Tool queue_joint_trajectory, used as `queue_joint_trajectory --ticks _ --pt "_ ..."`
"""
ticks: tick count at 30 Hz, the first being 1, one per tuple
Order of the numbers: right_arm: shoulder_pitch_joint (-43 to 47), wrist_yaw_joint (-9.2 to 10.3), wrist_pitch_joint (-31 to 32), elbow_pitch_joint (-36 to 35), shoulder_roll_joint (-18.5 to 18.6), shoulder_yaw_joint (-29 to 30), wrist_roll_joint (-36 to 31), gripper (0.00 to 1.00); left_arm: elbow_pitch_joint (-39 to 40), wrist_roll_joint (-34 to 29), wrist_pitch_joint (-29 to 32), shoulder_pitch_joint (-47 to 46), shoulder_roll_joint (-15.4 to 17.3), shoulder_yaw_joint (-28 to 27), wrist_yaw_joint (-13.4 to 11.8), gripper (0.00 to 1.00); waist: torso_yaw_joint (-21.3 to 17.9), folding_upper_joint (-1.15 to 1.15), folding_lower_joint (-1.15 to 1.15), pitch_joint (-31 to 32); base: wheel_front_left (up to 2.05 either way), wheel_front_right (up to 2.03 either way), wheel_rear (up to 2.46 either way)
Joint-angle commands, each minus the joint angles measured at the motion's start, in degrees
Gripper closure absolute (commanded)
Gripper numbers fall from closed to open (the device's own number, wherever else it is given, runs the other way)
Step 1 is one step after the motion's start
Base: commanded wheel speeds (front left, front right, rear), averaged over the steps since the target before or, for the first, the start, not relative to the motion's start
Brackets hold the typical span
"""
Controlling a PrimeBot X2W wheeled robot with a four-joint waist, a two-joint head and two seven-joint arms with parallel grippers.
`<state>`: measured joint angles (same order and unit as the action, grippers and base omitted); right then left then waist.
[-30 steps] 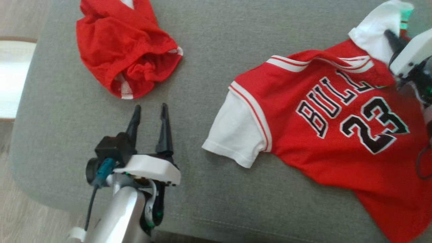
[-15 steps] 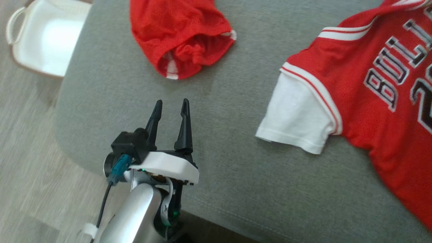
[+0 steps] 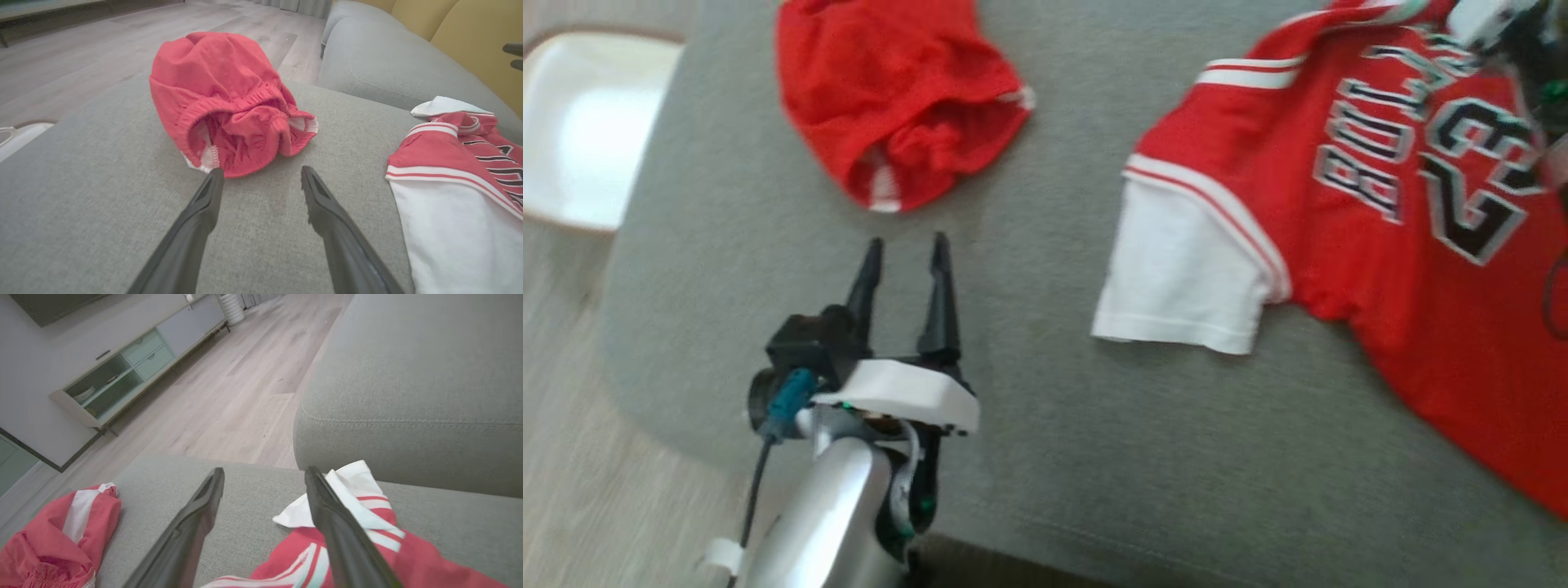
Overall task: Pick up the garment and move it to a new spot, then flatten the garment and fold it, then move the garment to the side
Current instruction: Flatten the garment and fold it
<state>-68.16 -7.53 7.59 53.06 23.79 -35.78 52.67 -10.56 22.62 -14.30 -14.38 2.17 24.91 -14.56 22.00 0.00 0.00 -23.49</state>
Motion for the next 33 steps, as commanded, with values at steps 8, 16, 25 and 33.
queue_joint_trajectory --ticks 8,16,25,33 --pt "10.9 0.04 -5.1 -6.9 1.0 -5.1 5.1 0.00 -0.2 -2.7 -0.7 1.3 2.6 -9.0 2.3 0.00 -14.7 0.00 0.00 11.3 0.00 0.00 0.00" --pt "25.6 0.04 -3.2 -9.0 3.9 -4.4 9.0 0.00 -0.4 -3.3 -0.7 4.0 2.7 -10.5 3.2 0.00 -18.8 0.00 0.00 15.5 0.00 0.00 0.00" --pt "43.8 0.04 6.5 -13.2 5.3 0.8 14.4 0.00 -0.9 -3.5 -0.7 5.7 2.7 -11.4 4.2 0.00 -20.0 0.00 0.00 17.5 0.00 0.00 0.00" --pt "51.4 0.04 14.1 -15.8 2.9 6.2 16.8 0.00 -1.4 -3.6 -0.7 6.3 2.8 -11.7 4.6 0.00 -19.4 0.00 0.00 18.7 0.00 0.00 0.00"
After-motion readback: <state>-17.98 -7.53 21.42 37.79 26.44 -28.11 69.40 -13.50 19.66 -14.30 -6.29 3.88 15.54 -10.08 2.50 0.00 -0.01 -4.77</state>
